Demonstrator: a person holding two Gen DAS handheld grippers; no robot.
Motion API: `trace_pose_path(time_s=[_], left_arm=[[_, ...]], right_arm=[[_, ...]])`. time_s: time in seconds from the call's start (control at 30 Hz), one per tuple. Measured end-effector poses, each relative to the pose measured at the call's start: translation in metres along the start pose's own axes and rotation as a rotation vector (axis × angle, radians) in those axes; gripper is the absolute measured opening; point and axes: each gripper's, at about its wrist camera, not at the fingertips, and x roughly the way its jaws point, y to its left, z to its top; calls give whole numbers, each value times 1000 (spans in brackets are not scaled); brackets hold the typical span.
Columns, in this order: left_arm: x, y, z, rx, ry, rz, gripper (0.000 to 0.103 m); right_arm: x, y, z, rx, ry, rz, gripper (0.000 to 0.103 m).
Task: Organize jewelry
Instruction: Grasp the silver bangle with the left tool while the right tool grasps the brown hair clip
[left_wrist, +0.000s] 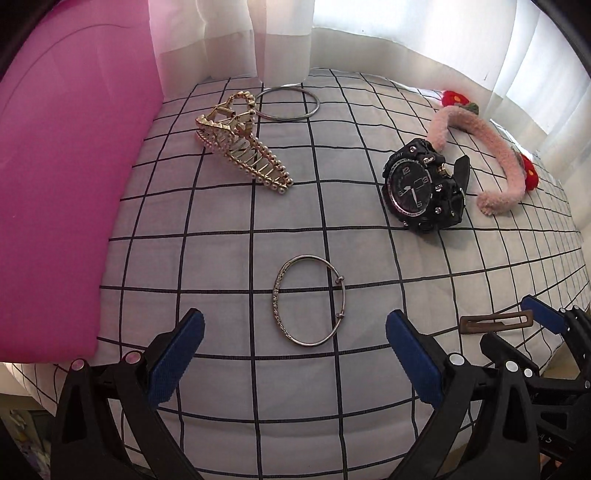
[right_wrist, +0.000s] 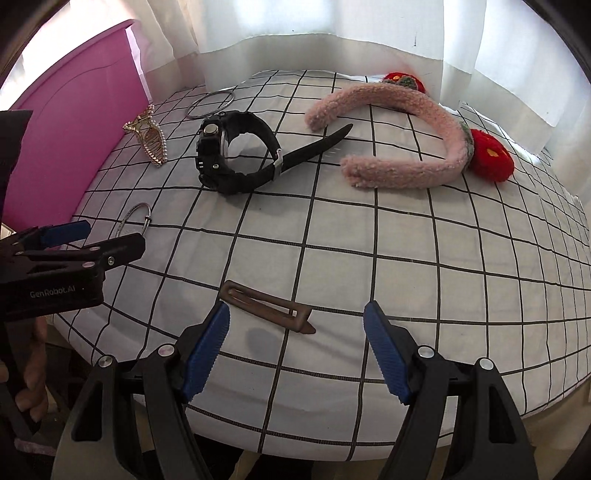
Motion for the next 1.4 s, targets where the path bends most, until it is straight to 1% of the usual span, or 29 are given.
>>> trace_pose_path(time_s=[0.1, 0.23, 0.3, 0.53, 0.77, 0.83, 0.87, 0.93, 0.97, 1.0, 1.03, 1.07, 1.1, 1.13, 1.17, 1.2, 1.27, 1.4], left_arm=[[7, 2, 1, -10, 11, 0, 97], [10, -1, 1, 22, -8, 29, 97], [10, -2, 1, 25, -24, 35, 98], [11, -2, -1, 9, -82, 44, 98], [11, -2, 1, 6, -72, 40, 97], [10, -1, 1, 5, -73, 40, 96], [9, -1, 0, 6, -73, 40, 95], [8, 1, 0, 3, -73, 42, 90], [7, 2, -1, 0, -74, 44, 88], [6, 2, -1, 0, -77, 44, 83], [4, 2, -1, 5, -79, 42, 77], [3, 2, -1, 11, -82, 40, 73], [2, 1, -1, 18, -85, 36, 66], [1, -1, -1, 29, -89, 32, 56], [-1, -3, -1, 42, -94, 25, 49], [-1, -6, 0, 53, -95, 22, 42], [-1, -6, 0, 49, -94, 23, 41], [-2, -5, 0, 50, -88, 14, 41]], right_arm=[[5, 0, 1, -12, 5, -1, 72], [7, 4, 2, -52, -9, -26, 72], [8, 6, 2, -73, -17, -40, 72], [10, 9, 1, -103, -44, -35, 72], [8, 10, 0, -113, -51, -23, 71], [8, 11, 0, -120, -55, -20, 69], [7, 13, -1, -125, -57, -19, 67], [6, 16, -2, -148, -63, -13, 60], [5, 18, -3, -158, -64, -8, 55], [4, 20, -4, -166, -66, -4, 50], [4, 22, -4, -175, -68, 0, 48], [4, 24, -5, -185, -70, 4, 43], [3, 26, -6, -195, -73, 7, 37], [3, 29, -6, -209, -77, 12, 32], [3, 32, -7, -227, -81, 9, 20], [4, 35, -7, -241, -82, 3, 10], [4, 37, -7, -248, -85, 0, 9], [3, 31, -6, -220, -84, 30, 8]])
